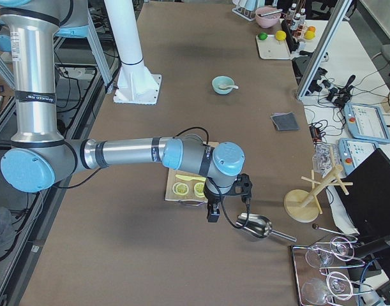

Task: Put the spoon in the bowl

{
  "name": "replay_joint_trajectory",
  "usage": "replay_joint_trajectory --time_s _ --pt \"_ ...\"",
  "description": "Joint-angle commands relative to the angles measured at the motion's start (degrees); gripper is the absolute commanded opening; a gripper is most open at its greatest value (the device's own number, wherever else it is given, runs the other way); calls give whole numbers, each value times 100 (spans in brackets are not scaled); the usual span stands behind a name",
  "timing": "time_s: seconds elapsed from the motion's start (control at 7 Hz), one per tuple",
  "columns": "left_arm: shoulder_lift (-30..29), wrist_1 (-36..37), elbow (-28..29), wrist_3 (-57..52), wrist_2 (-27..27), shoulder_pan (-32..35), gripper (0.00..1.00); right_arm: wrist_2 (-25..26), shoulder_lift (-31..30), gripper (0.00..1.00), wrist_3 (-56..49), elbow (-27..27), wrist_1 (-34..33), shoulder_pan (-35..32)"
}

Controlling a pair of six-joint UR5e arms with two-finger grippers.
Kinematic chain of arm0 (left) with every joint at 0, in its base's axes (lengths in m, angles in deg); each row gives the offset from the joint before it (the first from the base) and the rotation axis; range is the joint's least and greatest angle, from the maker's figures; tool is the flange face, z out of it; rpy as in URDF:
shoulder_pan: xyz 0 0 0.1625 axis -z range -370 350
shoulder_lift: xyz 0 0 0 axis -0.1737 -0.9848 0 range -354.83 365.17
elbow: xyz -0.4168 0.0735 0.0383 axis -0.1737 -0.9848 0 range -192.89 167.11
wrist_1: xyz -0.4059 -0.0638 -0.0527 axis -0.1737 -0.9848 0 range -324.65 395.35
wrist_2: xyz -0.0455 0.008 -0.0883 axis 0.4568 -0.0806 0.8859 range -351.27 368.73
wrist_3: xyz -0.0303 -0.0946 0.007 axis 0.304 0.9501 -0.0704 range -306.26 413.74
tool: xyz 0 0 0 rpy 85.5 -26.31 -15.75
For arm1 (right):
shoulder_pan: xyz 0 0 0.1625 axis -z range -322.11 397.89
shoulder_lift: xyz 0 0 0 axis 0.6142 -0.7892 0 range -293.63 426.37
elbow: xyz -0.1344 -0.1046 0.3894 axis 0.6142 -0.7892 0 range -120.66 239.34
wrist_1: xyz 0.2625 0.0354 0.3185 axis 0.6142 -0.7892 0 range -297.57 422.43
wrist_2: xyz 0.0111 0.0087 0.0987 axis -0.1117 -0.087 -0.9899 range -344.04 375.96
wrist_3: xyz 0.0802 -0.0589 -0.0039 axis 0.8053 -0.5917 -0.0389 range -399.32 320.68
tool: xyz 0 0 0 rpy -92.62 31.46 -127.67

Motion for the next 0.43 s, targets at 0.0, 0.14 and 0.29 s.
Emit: replay_joint_trajectory --time_s 0.0,0.14,0.29 --pt "-3 8 1 0 -3 3 98 0 0 100 12 1 0 4" --pt "-3 8 10 9 -3 -6 98 0 0 100 12 1 0 13" --pt "-3 8 19 9 -3 3 98 0 9 100 12 10 9 13"
